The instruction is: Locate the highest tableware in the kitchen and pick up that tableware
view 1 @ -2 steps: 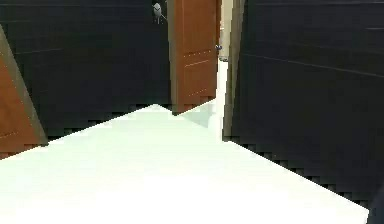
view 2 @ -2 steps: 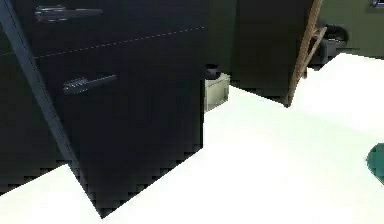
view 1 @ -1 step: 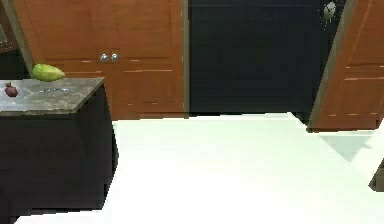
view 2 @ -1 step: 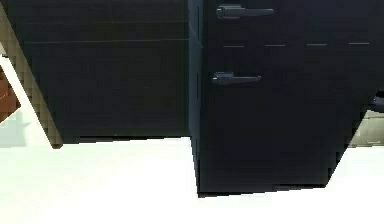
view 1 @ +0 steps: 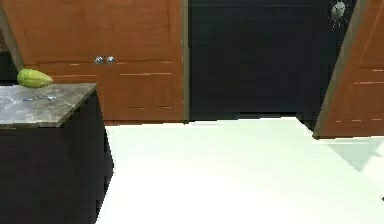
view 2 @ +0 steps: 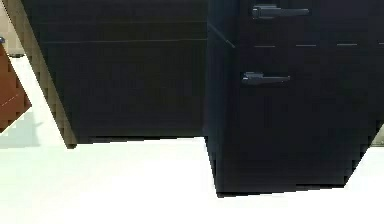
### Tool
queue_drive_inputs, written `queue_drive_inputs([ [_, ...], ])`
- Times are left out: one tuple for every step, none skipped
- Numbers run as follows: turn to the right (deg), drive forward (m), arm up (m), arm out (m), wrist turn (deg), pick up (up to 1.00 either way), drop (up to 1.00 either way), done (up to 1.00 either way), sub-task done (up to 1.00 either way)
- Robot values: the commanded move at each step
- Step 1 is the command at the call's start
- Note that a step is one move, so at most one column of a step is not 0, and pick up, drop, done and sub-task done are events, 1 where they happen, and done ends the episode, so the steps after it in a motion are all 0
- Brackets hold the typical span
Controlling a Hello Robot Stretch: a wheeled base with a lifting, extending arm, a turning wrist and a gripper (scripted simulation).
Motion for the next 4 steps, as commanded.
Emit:
queue_drive_inputs([
  [-30.0,0.00,0.00,0.00,0.0,0.00,0.00,0.00,0.00],
  [0.0,0.45,0.00,0.00,0.0,0.00,0.00,0.00,0.00],
  [-45.0,0.00,0.00,0.00,0.0,0.00,0.00,0.00,0.00],
  [-45.0,0.00,0.00,0.00,0.0,0.00,0.00,0.00,0.00],
])
